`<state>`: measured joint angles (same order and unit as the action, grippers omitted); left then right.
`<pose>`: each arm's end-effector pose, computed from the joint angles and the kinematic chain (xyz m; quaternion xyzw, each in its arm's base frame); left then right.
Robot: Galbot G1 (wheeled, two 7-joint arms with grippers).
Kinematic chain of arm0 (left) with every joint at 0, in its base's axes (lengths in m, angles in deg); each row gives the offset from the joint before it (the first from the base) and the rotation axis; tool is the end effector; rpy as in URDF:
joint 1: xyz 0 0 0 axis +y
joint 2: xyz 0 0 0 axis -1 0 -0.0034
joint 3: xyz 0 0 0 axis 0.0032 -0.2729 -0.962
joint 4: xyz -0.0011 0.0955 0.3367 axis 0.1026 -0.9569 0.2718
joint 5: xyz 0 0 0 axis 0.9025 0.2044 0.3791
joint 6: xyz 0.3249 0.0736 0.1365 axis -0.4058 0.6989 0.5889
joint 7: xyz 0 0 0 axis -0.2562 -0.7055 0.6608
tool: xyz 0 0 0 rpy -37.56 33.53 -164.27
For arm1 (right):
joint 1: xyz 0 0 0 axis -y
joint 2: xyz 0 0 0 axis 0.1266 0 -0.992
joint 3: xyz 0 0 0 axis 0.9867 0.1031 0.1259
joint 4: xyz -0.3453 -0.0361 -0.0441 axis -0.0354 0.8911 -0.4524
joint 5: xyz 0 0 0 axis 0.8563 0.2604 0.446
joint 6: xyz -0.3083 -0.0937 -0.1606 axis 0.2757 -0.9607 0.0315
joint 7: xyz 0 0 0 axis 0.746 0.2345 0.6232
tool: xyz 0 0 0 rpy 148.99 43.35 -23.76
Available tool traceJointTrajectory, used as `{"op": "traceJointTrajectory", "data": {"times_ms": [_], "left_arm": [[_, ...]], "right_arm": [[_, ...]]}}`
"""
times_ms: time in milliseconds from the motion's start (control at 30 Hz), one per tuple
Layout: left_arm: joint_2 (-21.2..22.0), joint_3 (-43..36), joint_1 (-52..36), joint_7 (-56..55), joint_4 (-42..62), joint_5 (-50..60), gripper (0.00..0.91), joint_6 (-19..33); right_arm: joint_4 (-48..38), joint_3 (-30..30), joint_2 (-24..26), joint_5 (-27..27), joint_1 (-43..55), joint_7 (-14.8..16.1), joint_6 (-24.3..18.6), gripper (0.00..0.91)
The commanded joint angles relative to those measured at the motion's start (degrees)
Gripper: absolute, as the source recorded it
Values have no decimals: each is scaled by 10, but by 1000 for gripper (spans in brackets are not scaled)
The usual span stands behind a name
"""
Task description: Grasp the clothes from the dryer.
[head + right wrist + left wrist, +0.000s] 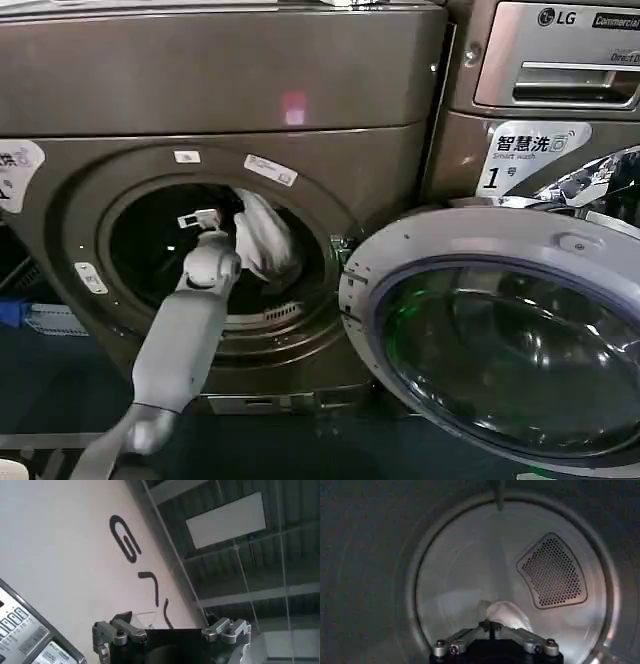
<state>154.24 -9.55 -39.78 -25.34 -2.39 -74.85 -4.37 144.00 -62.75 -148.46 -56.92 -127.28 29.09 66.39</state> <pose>0.5638 -0.0038 -0.1727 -0.0488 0.9984 -0.0084 0.0264 -0.0016 -0.3435 -0.0120 0.3964 0.7678 -0.3547 0.3572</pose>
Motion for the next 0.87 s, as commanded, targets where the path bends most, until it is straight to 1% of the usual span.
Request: {"op": "traceJointTrajectory", "data": {"times_ms": [33,867], "left_arm": [[-1,-1,-2,0,3,1,0,1],[-4,-4,-1,4,7,6,0,1]], "right_arm": [[0,-5,1,3,-1,-3,-3,907],[0,-1,-1,10,2,-3,-1,907]]}}
